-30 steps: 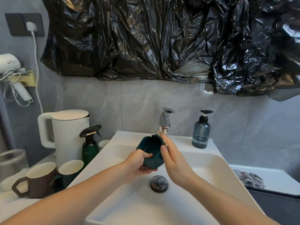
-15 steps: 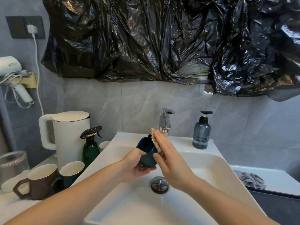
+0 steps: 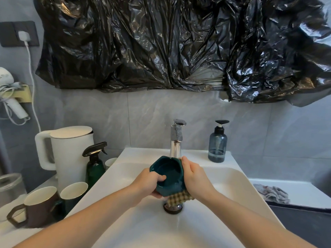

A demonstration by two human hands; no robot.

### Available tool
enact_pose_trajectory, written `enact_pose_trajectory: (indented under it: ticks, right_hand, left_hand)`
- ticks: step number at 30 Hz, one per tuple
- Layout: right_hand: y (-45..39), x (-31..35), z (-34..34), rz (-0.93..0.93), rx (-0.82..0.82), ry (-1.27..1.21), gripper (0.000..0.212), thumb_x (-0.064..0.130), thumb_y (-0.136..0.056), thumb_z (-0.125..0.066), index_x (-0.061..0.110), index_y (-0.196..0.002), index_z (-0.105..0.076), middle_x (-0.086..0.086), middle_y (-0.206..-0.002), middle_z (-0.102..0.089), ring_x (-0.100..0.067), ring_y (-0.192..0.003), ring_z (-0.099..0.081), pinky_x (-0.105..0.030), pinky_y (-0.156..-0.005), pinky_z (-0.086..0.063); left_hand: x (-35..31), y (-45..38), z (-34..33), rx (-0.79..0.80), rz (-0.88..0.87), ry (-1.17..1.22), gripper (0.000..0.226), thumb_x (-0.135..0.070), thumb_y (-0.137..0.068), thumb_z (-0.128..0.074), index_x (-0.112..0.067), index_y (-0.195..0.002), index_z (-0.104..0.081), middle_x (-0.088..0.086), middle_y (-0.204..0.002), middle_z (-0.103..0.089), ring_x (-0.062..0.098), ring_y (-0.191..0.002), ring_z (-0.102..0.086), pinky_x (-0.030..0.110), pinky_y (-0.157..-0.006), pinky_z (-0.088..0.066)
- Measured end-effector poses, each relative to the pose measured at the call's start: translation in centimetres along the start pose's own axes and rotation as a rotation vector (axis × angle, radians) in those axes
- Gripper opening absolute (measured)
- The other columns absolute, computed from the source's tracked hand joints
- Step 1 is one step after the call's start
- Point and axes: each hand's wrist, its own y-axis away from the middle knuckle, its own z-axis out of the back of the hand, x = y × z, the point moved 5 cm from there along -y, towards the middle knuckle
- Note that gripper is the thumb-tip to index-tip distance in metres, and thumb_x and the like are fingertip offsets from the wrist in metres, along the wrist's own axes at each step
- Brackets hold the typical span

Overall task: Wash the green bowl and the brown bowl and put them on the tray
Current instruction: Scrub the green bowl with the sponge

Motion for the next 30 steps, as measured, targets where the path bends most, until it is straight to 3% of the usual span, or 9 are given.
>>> enact_pose_trajectory:
  ticks: [7,10,13,16,19,22,24,27,30]
  right_hand:
    - [0.7,0.2,0.0,-0.197,0.078,0.045,0.058,0.046,-0.111,-0.016,0.013,-0.122,-0.063,-0.008,-0.114,-0.066,-0.014,-0.101,-0.062,-0.012,-0.063,-0.043]
    - [1.1,1.1,0.1,-0.288,0.109,0.002,0.056,0.045,-0.111,-0.014,0.014,-0.131,-0.056,-0.009,-0.119,-0.062,-0.016,-0.106,-0.059,-0.02,-0.077,-0.045]
    - [1.6,2.0,0.1,-0.351,0.113,-0.054,0.053,0.046,-0.111,-0.014,0.016,-0.13,-0.052,-0.01,-0.117,-0.063,-0.019,-0.106,-0.061,-0.028,-0.08,-0.049]
    - [3.0,1.8,0.3,-0.401,0.097,-0.097,0.048,0.045,-0.111,-0.017,0.019,-0.11,-0.057,-0.01,-0.111,-0.067,-0.02,-0.102,-0.064,-0.035,-0.087,-0.058]
    - [5.0,0.9,0.5,-0.45,0.076,-0.11,0.043,0.041,-0.112,-0.022,0.02,-0.107,-0.06,-0.01,-0.111,-0.069,-0.022,-0.105,-0.065,-0.038,-0.096,-0.057]
    - [6.9,0.3,0.8,-0.434,0.092,-0.084,0.042,0.034,-0.112,-0.03,0.021,-0.103,-0.069,-0.006,-0.104,-0.073,-0.02,-0.101,-0.069,-0.039,-0.097,-0.057]
    - [8.1,0.2,1.3,-0.419,0.093,-0.083,0.042,0.029,-0.112,-0.034,0.022,-0.098,-0.074,-0.003,-0.102,-0.076,-0.019,-0.1,-0.07,-0.037,-0.095,-0.056]
    - [9.1,0.5,2.3,-0.369,0.05,-0.117,0.037,0.03,-0.111,-0.039,0.023,-0.102,-0.074,0.005,-0.103,-0.076,-0.012,-0.099,-0.07,-0.028,-0.084,-0.054]
    - [9.3,0.5,3.0,-0.301,0.004,-0.046,0.035,0.033,-0.11,-0.039,0.025,-0.106,-0.073,0.007,-0.107,-0.074,-0.009,-0.1,-0.069,-0.031,-0.092,-0.056]
  left_hand:
    - [-1.3,-0.3,1.1,-0.205,-0.191,-0.348,0.024,-0.02,-0.103,-0.063,-0.021,-0.127,-0.059,0.005,-0.118,-0.067,0.026,-0.095,-0.07,0.03,-0.058,-0.062]
    - [-2.1,0.5,1.7,-0.289,-0.261,-0.48,0.019,-0.026,-0.101,-0.064,-0.029,-0.118,-0.057,-0.001,-0.112,-0.067,0.023,-0.096,-0.068,0.044,-0.079,-0.066]
    - [-2.9,2.2,2.1,-0.343,-0.324,-0.542,0.025,-0.025,-0.101,-0.064,-0.03,-0.124,-0.056,-0.004,-0.117,-0.067,0.022,-0.104,-0.064,0.043,-0.092,-0.062]
    - [-3.0,4.3,1.5,-0.365,-0.394,-0.633,0.026,-0.026,-0.101,-0.064,-0.032,-0.123,-0.053,-0.007,-0.116,-0.068,0.022,-0.104,-0.065,0.043,-0.09,-0.062]
    - [-2.9,6.0,0.5,-0.349,-0.443,-0.763,0.025,-0.027,-0.1,-0.067,-0.033,-0.116,-0.049,-0.008,-0.113,-0.067,0.017,-0.096,-0.064,0.035,-0.082,-0.061]
    - [-3.2,7.3,0.4,-0.332,-0.496,-0.942,0.033,-0.026,-0.094,-0.07,-0.031,-0.113,-0.044,-0.006,-0.117,-0.067,0.018,-0.092,-0.062,0.027,-0.07,-0.046]
    - [-3.0,7.6,1.3,-0.335,-0.5,-1.04,0.036,-0.028,-0.092,-0.07,-0.029,-0.115,-0.042,-0.003,-0.12,-0.066,0.023,-0.097,-0.065,0.03,-0.07,-0.045]
    - [-1.5,7.4,3.7,-0.336,-0.432,-1.052,0.049,-0.033,-0.089,-0.076,-0.03,-0.126,-0.043,-0.004,-0.127,-0.066,0.022,-0.105,-0.067,0.031,-0.081,-0.057]
    - [-0.7,7.2,5.7,-0.423,-0.386,-1.009,0.042,-0.026,-0.087,-0.072,-0.03,-0.119,-0.045,-0.003,-0.122,-0.068,0.026,-0.101,-0.067,0.034,-0.077,-0.055]
